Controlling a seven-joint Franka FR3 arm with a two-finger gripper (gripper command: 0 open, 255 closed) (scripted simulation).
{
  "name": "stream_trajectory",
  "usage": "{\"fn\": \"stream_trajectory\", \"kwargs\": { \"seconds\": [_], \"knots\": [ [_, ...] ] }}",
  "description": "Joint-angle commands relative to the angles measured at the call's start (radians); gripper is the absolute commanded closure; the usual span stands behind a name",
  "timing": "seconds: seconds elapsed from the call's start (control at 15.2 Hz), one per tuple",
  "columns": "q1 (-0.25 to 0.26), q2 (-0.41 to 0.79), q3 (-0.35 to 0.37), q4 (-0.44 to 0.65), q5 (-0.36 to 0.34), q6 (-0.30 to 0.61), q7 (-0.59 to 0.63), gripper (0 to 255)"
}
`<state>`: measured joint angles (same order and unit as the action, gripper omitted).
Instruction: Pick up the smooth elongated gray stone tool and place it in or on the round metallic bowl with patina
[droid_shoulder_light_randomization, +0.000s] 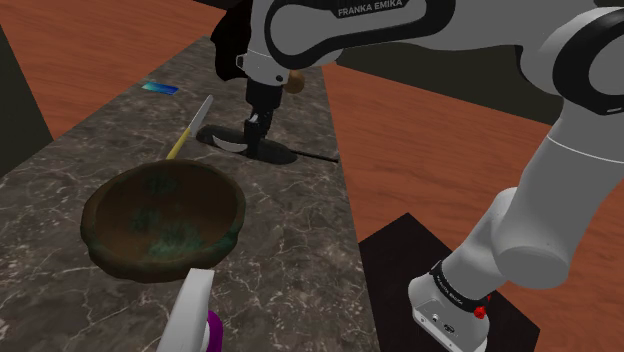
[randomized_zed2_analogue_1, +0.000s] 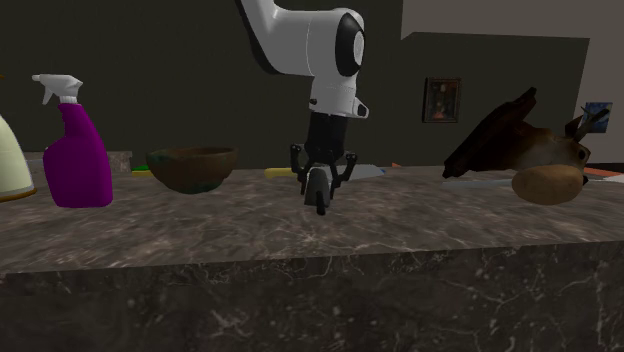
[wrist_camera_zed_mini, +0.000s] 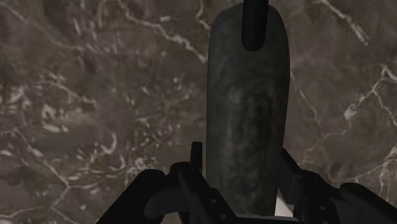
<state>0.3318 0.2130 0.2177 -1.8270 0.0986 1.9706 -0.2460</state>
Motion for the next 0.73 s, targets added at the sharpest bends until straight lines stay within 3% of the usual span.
{"fn": "stream_trajectory", "kwargs": {
  "seconds": [0.0, 0.66],
  "knots": [
    [0.000, 0.000, 0.000, 0.000, 0.000, 0.000, 0.000, 255],
    [-0.002, -0.028, 0.001, 0.072, 0.003, -0.099, 0.008, 255]
  ]
}}
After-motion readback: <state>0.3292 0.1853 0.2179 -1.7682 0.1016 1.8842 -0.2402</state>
